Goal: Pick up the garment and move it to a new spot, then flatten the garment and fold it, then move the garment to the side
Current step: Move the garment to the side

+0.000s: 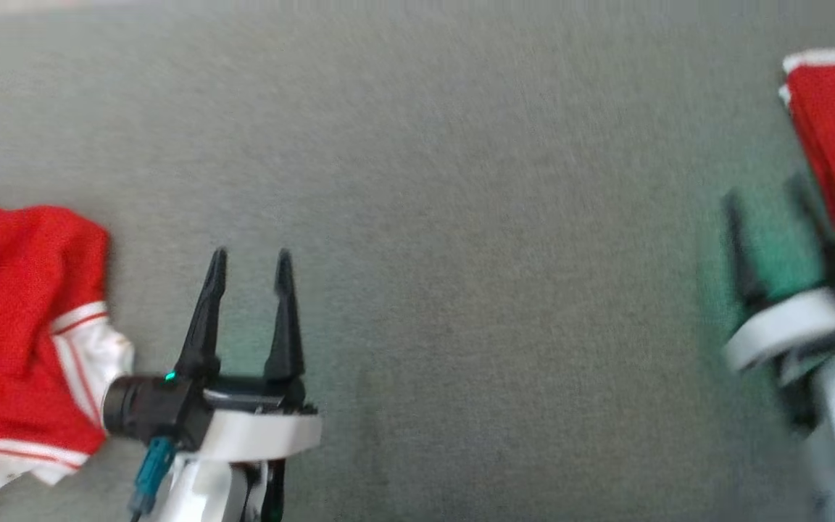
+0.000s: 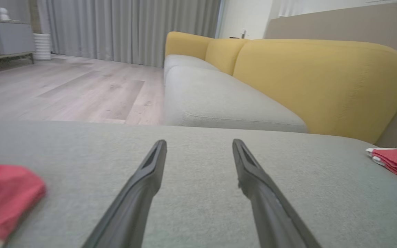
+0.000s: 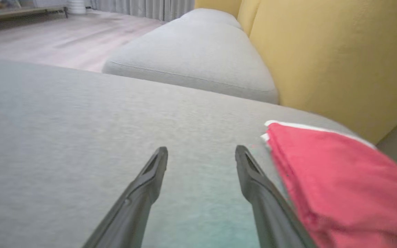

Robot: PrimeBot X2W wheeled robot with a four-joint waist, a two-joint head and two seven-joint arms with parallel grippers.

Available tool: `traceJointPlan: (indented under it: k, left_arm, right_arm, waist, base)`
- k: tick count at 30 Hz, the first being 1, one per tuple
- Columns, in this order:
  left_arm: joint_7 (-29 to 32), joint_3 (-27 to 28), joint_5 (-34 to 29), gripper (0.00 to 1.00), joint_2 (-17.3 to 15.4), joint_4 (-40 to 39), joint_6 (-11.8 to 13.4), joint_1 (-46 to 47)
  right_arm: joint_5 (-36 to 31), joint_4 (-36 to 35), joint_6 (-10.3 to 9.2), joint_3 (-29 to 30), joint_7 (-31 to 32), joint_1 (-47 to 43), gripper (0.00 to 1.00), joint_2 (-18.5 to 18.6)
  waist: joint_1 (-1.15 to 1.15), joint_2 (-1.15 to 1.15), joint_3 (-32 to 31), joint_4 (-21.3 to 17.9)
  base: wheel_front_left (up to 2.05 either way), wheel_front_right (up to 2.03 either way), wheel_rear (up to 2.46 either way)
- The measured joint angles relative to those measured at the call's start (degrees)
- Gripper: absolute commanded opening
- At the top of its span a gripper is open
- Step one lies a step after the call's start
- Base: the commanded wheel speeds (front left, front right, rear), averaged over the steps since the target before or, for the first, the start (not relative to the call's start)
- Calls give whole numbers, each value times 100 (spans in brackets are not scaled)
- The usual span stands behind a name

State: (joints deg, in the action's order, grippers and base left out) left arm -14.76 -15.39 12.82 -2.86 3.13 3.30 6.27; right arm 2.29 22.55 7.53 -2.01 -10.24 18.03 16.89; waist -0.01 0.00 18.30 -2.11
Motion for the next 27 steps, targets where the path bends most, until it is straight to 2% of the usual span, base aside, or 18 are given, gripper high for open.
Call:
traceJointPlan:
  k: [6, 8, 11, 15, 19, 27]
  left_arm:
    - [1, 94, 111, 100, -2, 218, 27, -502]
    - [1, 135, 140, 100, -3, 266, 27, -673]
    - [3, 216, 62, 100, -5, 290, 24, -848]
    - [4, 250, 16, 100, -9, 149, 24, -1055]
    - [4, 287, 16, 100, -11, 69, 24, -1300]
    - [4, 446, 16, 100, -15, 78, 76, -1601]
  right_arm:
    - [390, 194, 0, -493, -397, -795, 100, -848]
    - [438, -169, 0, -513, -397, -1067, 100, -1068]
    - [420, -771, 0, -481, -401, -1358, 100, -1166]
    - [375, -1104, 0, -427, -413, -1903, 100, -1299]
    - [288, -1274, 0, -116, -413, -2393, 100, -1362]
    - [165, -1347, 0, -64, -413, -2660, 100, -1432]
  waist:
    - [0, 0, -688, 264]
    - [0, 0, -914, 336]
    - [0, 0, -1233, 421]
    - [0, 0, -1635, 491]
    - [0, 0, -1941, 532]
    - [1, 0, -2215, 548]
  base:
    - [0, 0, 0]
    - [0, 0, 0]
    - [0, 0, 0]
    - [0, 0, 0]
    - [0, 0, 0]
    - [0, 0, 0]
